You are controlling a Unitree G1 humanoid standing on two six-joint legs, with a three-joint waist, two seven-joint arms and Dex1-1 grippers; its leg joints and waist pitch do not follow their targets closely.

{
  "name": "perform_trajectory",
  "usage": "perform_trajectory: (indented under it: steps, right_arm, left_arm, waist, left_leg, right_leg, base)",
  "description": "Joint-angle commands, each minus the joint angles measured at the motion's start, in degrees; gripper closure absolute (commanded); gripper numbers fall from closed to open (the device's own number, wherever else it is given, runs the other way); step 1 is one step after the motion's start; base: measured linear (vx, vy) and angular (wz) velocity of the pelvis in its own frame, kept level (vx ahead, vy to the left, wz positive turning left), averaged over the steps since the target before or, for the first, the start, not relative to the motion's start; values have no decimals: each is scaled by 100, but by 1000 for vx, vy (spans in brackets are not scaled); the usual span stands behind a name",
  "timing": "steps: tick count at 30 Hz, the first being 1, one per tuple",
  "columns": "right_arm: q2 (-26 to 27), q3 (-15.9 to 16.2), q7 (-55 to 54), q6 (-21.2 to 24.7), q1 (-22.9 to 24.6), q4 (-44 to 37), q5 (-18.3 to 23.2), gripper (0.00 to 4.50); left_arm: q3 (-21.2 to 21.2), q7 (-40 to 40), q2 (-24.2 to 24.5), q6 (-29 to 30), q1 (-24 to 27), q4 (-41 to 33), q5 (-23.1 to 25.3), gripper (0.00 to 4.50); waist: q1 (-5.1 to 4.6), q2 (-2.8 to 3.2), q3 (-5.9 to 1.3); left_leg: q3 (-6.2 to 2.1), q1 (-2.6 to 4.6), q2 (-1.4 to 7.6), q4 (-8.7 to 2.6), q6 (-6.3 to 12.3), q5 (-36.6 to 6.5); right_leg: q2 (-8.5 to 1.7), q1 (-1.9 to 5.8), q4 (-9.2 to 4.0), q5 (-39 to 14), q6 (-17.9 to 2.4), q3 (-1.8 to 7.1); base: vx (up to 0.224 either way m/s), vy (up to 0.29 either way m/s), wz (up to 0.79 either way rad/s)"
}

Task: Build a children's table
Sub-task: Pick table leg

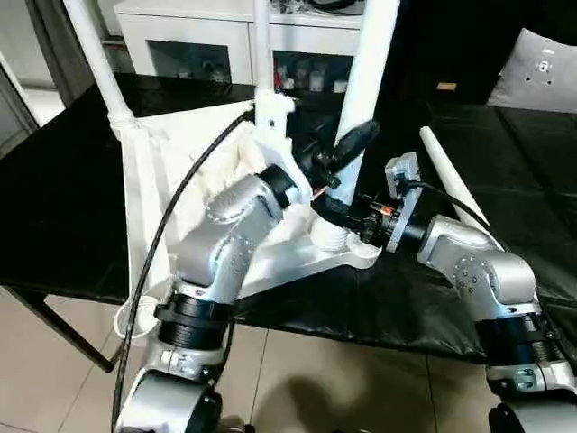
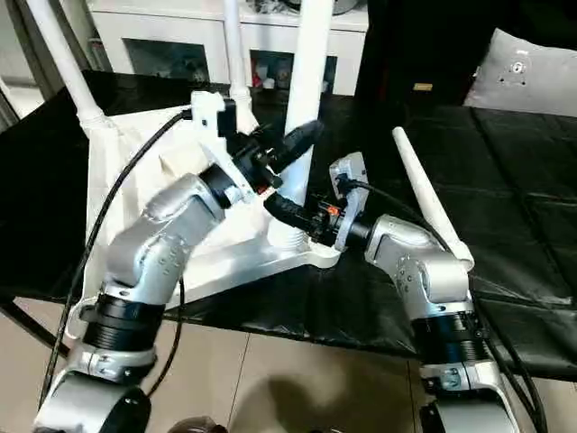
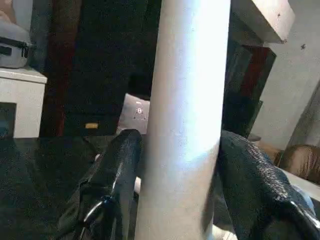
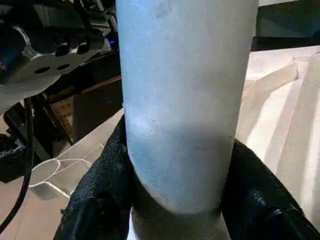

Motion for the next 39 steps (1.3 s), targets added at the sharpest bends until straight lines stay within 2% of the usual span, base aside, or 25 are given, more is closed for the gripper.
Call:
perform_trajectory:
  steps: [1,7,17,18,20,24,27,29,32,36,39]
  right_arm:
    - [-8,-32,-59,-118,-58,-33,-15,257]
    - [-7,-21,-102,-218,-83,35,-118,257]
    - [-30,-48,-121,-244,-129,131,-204,257]
    - [-25,-71,-104,-208,-129,139,-169,222]
    - [-20,-155,-51,-97,-142,113,-40,187]
    - [-59,-284,93,106,-162,52,208,161]
    - [-341,-288,590,450,-107,-115,501,141]
    - [-452,-293,689,487,-103,-123,510,134]
    - [-527,-433,628,572,-188,-29,532,96]
    - [-617,-484,697,711,-239,-15,605,91]
    - [-759,-360,881,864,-277,-18,641,91]
  left_arm:
    - [-3,73,-7,-43,-38,68,87,229]
    - [39,148,-36,-73,-77,139,109,263]
    - [139,169,10,-19,-159,224,65,268]
    - [151,183,13,-8,-165,235,62,268]
    - [208,229,21,38,-199,282,37,268]
    - [322,266,41,155,-267,373,-41,268]
    - [411,196,122,220,-332,459,-118,268]
    - [424,150,160,234,-343,469,-140,268]
    - [455,105,218,268,-366,507,-162,268]
    - [443,-9,260,308,-384,515,-174,268]
    - [319,-292,323,365,-369,406,-264,268]
  waist:
    - [-8,-68,-449]
    - [-13,-79,-458]
    - [-13,-82,-452]
    - [-12,-84,-454]
    - [-15,-77,-456]
    - [-11,-82,-458]
    - [7,-85,-467]
    - [9,-95,-469]
    - [7,-104,-463]
    - [10,-103,-466]
    - [14,-117,-467]
  left_leg:
    - [-192,6,429,-374,463,-183]
    - [-193,2,434,-366,506,-130]
    - [-188,4,431,-367,517,-162]
    - [-188,-1,427,-365,519,-148]
    - [-194,9,443,-366,528,-136]
    - [-186,9,427,-360,550,-136]
    - [-195,6,437,-351,614,-43]
    - [-197,-1,439,-346,659,5]
    - [-180,-6,409,-343,636,-5]
    - [-186,12,422,-346,609,-10]
    - [-182,1,417,-340,635,29]
  right_leg:
    - [-576,413,-482,-1683,-181,432]
    - [-574,413,-453,-1505,-256,437]
    - [-581,419,-463,-1570,-275,437]
    - [-578,420,-461,-1568,-263,437]
    - [-576,414,-454,-1526,-275,438]
    - [-573,420,-456,-1522,-291,434]
    - [-568,426,-438,-1412,-305,434]
    - [-568,426,-423,-1334,-307,438]
    - [-566,422,-450,-1495,-275,427]
    - [-561,415,-457,-1576,-252,422]
    - [-562,418,-449,-1530,-285,425]
  base:
    - [0,0,0]
    - [0,0,0]
    - [0,0,0]
    - [0,0,0]
    - [0,0,0]
    - [0,0,0]
    - [0,0,0]
    - [0,0,0]
    - [0,0,0]
    - [0,0,0]
    - [0,0,0]
